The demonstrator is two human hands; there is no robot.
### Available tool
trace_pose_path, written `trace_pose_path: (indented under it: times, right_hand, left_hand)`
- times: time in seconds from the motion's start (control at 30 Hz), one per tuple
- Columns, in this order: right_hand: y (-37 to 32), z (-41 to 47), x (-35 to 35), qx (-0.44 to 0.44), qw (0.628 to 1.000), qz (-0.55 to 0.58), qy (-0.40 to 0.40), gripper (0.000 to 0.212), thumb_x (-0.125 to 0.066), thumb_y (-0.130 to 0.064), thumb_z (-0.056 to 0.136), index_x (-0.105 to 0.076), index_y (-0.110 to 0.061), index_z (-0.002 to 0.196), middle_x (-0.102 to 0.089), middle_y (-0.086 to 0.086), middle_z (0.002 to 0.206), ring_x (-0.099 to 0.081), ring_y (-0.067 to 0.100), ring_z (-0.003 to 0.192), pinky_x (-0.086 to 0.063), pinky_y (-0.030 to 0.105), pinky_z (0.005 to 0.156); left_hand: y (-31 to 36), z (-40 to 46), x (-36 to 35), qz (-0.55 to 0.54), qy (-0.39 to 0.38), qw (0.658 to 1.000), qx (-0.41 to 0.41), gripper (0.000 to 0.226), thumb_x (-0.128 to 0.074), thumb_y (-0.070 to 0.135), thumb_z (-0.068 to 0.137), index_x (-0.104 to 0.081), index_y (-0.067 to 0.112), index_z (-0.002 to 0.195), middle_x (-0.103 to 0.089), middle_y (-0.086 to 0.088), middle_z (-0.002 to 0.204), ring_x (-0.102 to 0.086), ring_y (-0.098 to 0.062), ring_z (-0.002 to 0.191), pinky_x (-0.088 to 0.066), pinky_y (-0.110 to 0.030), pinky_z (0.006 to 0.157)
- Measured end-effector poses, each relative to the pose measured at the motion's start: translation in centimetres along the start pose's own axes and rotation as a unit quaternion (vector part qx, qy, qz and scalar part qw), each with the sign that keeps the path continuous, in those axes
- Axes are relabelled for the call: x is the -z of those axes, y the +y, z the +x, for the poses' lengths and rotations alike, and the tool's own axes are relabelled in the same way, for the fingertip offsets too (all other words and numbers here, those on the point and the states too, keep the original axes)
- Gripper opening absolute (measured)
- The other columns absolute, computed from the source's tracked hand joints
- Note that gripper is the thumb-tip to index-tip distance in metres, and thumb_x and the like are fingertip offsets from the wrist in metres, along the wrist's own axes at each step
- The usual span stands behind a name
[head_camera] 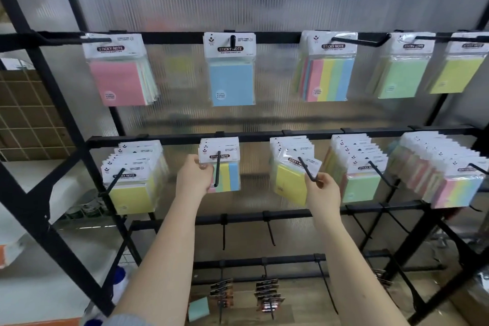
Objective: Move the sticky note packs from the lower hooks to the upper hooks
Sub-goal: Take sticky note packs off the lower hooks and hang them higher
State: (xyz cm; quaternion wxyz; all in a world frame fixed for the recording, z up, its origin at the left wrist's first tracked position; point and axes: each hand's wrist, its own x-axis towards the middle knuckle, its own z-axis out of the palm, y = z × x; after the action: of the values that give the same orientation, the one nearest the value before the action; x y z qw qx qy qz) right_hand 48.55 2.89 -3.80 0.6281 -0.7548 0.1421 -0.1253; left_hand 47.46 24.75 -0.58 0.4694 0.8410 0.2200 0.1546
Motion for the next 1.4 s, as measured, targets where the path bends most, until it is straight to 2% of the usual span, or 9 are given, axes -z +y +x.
trace_pose_path:
  times: [0.07,0.17,0.3,0.37,0.53,0.73,1.03,1.2,1.4]
  right_hand:
    - [0.0,-0.2,0.3,0.003,1.0,-0.011,-0.006,0.016,-0.051,-0.023,0.097,-0.056,-0.013,0.108,-0.059,0.003,0.107,-0.056,0.022,0.097,-0.05,0.041,0.085]
    - [-0.2,-0.7,1.0,0.002,1.0,0.001,-0.019,0.019,-0.044,-0.02,0.098,-0.056,-0.01,0.089,-0.06,0.004,0.087,-0.05,0.018,0.075,-0.038,0.029,0.061]
    - [-1.6,-1.6,2.1,-0.003,1.0,0.016,-0.017,0.037,-0.041,-0.012,0.096,-0.03,-0.016,0.06,-0.027,-0.004,0.056,-0.022,0.014,0.053,-0.017,0.027,0.051]
    - [-2.4,-2.0,2.8,-0.001,1.0,0.005,-0.02,0.038,-0.041,-0.011,0.093,-0.023,-0.017,0.061,-0.02,-0.004,0.056,-0.016,0.013,0.051,-0.014,0.026,0.05]
    - [-3.4,-2.6,4.5,0.004,0.998,-0.052,-0.045,0.027,-0.042,-0.014,0.093,-0.034,-0.011,0.068,-0.019,-0.001,0.057,-0.016,0.013,0.051,-0.014,0.013,0.035]
    - [-5.6,-3.6,6.1,0.022,0.992,-0.104,-0.066,0.029,-0.042,-0.02,0.094,-0.051,0.007,0.088,-0.024,-0.002,0.058,-0.021,0.013,0.051,-0.018,0.022,0.043]
    - [-7.5,-4.6,6.5,0.083,0.993,-0.068,-0.043,0.019,-0.043,-0.019,0.094,-0.046,-0.011,0.076,-0.027,-0.003,0.057,-0.021,0.005,0.04,-0.015,0.014,0.035]
    - [-7.6,-5.4,6.1,0.108,0.994,-0.02,0.0,0.031,-0.044,-0.017,0.095,-0.035,-0.013,0.065,-0.022,-0.012,0.043,-0.02,0.006,0.038,-0.013,0.015,0.037]
    - [-7.2,-6.7,5.1,0.105,0.994,0.013,0.014,0.033,-0.045,-0.016,0.094,-0.036,-0.012,0.063,-0.027,-0.014,0.057,-0.021,0.005,0.037,-0.019,0.016,0.038]
  left_hand:
    - [-0.2,-0.1,-0.2,-0.02,0.005,1.0,0.006,0.034,-0.051,0.019,0.096,-0.044,0.005,0.127,-0.058,-0.012,0.122,-0.05,-0.012,0.086,-0.042,-0.014,0.039]
    - [-0.5,-0.4,-0.7,-0.041,0.015,0.999,-0.004,0.035,-0.055,0.016,0.094,-0.044,0.002,0.125,-0.058,-0.013,0.119,-0.05,-0.014,0.085,-0.04,-0.008,0.038]
    - [-1.5,-0.5,-1.4,-0.041,0.046,0.998,-0.015,0.035,-0.063,0.008,0.087,-0.047,0.002,0.118,-0.059,-0.01,0.111,-0.055,-0.018,0.093,-0.042,-0.014,0.048]
    - [-1.9,-0.7,-1.8,-0.05,0.068,0.996,-0.028,0.034,-0.066,0.01,0.084,-0.048,0.003,0.112,-0.062,-0.011,0.107,-0.059,-0.023,0.094,-0.044,-0.025,0.059]
    - [-1.3,-1.2,-2.3,-0.133,0.039,0.99,0.014,0.025,-0.054,0.025,0.095,-0.042,0.004,0.098,-0.053,-0.008,0.096,-0.049,-0.013,0.073,-0.035,-0.016,0.043]
    - [-2.4,-1.3,-3.4,-0.242,-0.04,0.969,-0.005,0.022,-0.053,0.031,0.095,-0.053,0.021,0.115,-0.062,0.007,0.106,-0.058,-0.009,0.096,-0.042,-0.018,0.065]
    - [-1.2,-4.1,-2.1,-0.175,0.08,0.981,-0.019,0.036,-0.033,0.027,0.102,-0.038,0.009,0.071,-0.04,0.001,0.064,-0.036,-0.012,0.055,-0.03,-0.014,0.042]
    - [-1.1,-4.5,0.6,-0.059,0.056,0.994,-0.077,0.039,-0.036,0.026,0.101,-0.037,0.012,0.064,-0.04,0.001,0.06,-0.036,-0.014,0.056,-0.026,-0.03,0.05]
    - [-0.5,-4.7,4.0,0.09,-0.034,0.988,-0.123,0.04,-0.035,0.029,0.1,-0.034,0.013,0.063,-0.04,-0.001,0.06,-0.035,-0.017,0.055,-0.024,-0.03,0.051]
